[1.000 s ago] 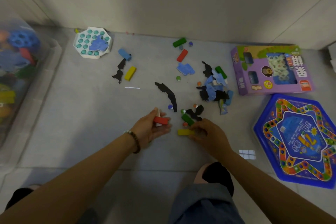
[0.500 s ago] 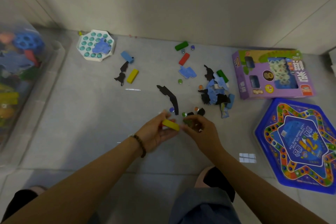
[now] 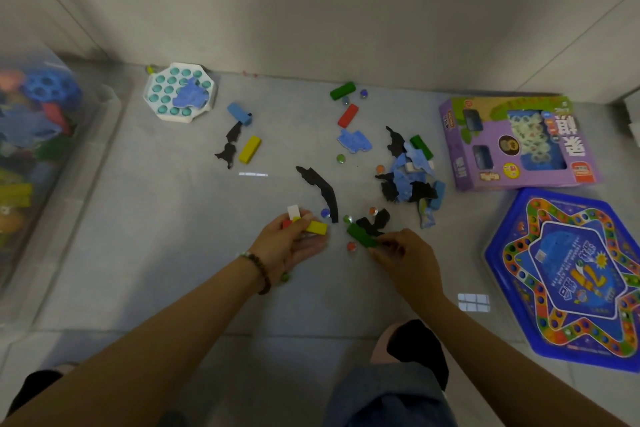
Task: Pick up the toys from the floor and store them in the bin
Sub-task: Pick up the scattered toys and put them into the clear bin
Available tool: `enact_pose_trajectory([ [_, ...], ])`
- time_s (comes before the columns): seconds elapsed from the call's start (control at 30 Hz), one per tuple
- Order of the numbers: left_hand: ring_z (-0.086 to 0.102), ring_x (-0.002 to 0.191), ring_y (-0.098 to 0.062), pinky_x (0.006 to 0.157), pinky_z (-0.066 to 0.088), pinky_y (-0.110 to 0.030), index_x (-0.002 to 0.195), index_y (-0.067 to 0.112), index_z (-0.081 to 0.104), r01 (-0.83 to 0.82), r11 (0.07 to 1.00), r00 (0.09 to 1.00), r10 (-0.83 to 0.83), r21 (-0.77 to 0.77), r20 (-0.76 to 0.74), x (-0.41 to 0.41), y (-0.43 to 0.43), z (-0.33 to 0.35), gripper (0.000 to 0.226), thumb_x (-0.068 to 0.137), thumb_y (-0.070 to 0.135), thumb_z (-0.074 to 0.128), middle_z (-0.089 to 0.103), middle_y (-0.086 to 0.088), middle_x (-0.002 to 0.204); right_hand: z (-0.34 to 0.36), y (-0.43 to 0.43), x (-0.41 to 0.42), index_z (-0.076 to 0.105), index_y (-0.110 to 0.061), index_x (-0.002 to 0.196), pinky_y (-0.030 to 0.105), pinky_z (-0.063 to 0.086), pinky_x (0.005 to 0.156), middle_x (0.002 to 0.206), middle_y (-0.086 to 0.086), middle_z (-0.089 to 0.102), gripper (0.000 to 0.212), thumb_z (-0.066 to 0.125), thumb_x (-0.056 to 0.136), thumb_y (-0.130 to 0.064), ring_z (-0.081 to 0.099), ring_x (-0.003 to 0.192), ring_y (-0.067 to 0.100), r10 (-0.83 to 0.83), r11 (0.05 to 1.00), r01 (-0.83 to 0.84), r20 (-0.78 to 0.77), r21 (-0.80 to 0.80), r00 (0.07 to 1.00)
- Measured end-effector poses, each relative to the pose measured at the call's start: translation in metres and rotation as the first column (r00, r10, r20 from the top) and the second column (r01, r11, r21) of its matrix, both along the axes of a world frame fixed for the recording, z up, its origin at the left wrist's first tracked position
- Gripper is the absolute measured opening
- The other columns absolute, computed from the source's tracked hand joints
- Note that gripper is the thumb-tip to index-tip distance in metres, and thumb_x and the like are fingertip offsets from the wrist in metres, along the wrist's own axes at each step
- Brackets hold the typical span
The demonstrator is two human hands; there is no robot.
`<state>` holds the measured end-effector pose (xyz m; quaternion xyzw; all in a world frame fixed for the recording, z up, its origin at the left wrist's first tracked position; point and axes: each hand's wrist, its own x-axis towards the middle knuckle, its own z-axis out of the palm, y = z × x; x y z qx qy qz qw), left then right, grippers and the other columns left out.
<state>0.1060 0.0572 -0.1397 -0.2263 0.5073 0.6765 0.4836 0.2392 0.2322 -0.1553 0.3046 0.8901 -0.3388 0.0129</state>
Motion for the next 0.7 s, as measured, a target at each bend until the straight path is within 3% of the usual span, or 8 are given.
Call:
enact_pose_trajectory([
  [0.17,0.066,0.095,-0.032,0.078,0.053,-0.041,0.105,0.006,0.057,-0.077,0.997,0.995,0.075,0.031,0.061,-0.001,0.003,0.000,0.022,0.092,0.023,0.053,0.067,-0.018,0.100,0.009,-0.003,-0.002,0.069,-0.015,0.095,0.011,0.040,0.064,0.081,0.000,0.062,0.015,0.071,0.080,-0.017,0.051,0.068,0.005,-0.070,0.992,0.057,-0.119,-0.116,0.990],
  [0.27,0.064,0.098,-0.035,0.082,0.051,-0.045,0.099,0.009,0.058,-0.112,0.992,0.983,0.101,0.062,0.151,-0.004,0.007,0.005,0.034,0.090,0.041,0.052,0.065,-0.022,0.108,0.021,-0.012,-0.019,0.069,-0.016,0.091,0.008,0.044,0.059,0.074,0.000,0.062,0.013,0.073,0.078,-0.016,0.053,0.062,0.006,-0.153,0.967,0.099,-0.226,-0.234,0.962],
  [0.4,0.065,0.102,-0.033,0.087,0.053,-0.044,0.114,0.005,0.055,-0.059,0.994,0.991,0.047,0.088,0.126,-0.010,0.011,0.011,0.047,0.088,0.044,0.055,0.064,-0.021,0.114,0.030,-0.029,-0.051,0.069,-0.016,0.087,0.008,0.040,0.051,0.067,-0.004,0.058,0.011,0.074,0.077,-0.017,0.048,0.054,0.003,-0.081,0.950,-0.009,-0.274,-0.312,0.958],
  [0.47,0.070,0.088,-0.025,0.072,0.059,-0.034,0.123,-0.001,0.050,-0.020,0.999,0.999,0.018,0.048,0.028,-0.013,0.011,0.015,0.046,0.090,0.032,0.055,0.067,-0.019,0.106,0.029,-0.034,-0.066,0.069,-0.013,0.091,0.007,0.040,0.053,0.069,-0.011,0.057,0.014,0.073,0.078,-0.018,0.050,0.054,0.000,0.042,0.948,-0.120,-0.258,-0.295,0.965],
  [0.53,0.072,0.071,-0.016,0.055,0.057,-0.025,0.124,-0.003,0.048,-0.038,0.999,0.998,0.037,-0.019,-0.046,-0.018,0.007,0.017,0.042,0.092,0.024,0.053,0.067,-0.016,0.097,0.028,-0.032,-0.078,0.068,-0.012,0.093,0.007,0.041,0.055,0.072,-0.006,0.059,0.016,0.071,0.080,-0.021,0.052,0.058,0.001,0.052,0.936,-0.127,-0.228,-0.328,0.972],
  [0.7,0.070,0.074,-0.017,0.053,0.056,-0.023,0.125,0.000,0.048,-0.130,0.989,0.989,0.125,-0.070,-0.076,-0.043,-0.014,0.014,0.041,0.091,0.023,0.054,0.065,-0.015,0.104,0.015,-0.013,-0.104,0.066,-0.014,0.098,0.014,0.040,0.061,0.088,0.002,0.058,0.024,0.072,0.079,-0.029,0.050,0.074,0.009,-0.162,0.930,0.127,-0.076,-0.344,0.984],
])
